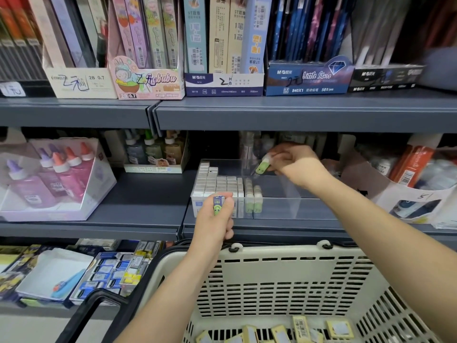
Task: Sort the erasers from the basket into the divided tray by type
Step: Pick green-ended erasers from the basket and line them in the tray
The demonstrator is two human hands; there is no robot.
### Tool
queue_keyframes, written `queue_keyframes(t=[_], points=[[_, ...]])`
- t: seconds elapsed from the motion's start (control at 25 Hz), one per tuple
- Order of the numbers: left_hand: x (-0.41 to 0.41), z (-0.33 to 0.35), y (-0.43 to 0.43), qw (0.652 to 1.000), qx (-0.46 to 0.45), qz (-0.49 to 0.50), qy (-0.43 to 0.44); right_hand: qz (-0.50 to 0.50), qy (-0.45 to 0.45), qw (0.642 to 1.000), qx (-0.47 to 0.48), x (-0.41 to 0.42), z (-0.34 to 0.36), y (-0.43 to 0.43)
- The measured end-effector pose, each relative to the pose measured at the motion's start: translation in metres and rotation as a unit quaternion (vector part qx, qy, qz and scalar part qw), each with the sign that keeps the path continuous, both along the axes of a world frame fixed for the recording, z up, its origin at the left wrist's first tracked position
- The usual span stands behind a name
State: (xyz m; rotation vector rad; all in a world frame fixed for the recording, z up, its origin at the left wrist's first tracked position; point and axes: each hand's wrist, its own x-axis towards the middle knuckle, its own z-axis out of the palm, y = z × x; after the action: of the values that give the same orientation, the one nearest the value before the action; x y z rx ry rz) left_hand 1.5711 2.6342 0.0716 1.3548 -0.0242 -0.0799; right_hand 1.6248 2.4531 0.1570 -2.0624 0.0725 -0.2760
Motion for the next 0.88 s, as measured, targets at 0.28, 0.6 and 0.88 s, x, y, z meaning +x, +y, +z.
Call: queue_keyframes(t=[0.28,0.6,0.88], points=[[-0.003,0.003,-0.003,1.000,0.015,0.011,0.021,0.024,0.076,0.989,-0.127,0.017,-0.034,0.008],[-0.006,0.003,-0.006,0.999,0.040,0.014,-0.031,0.040,0.097,0.957,-0.270,0.011,-0.034,0.010],[-0.007,0.003,-0.006,0.998,0.051,0.010,-0.034,0.201,-0.012,0.970,-0.135,-0.039,-0.023,0.031]])
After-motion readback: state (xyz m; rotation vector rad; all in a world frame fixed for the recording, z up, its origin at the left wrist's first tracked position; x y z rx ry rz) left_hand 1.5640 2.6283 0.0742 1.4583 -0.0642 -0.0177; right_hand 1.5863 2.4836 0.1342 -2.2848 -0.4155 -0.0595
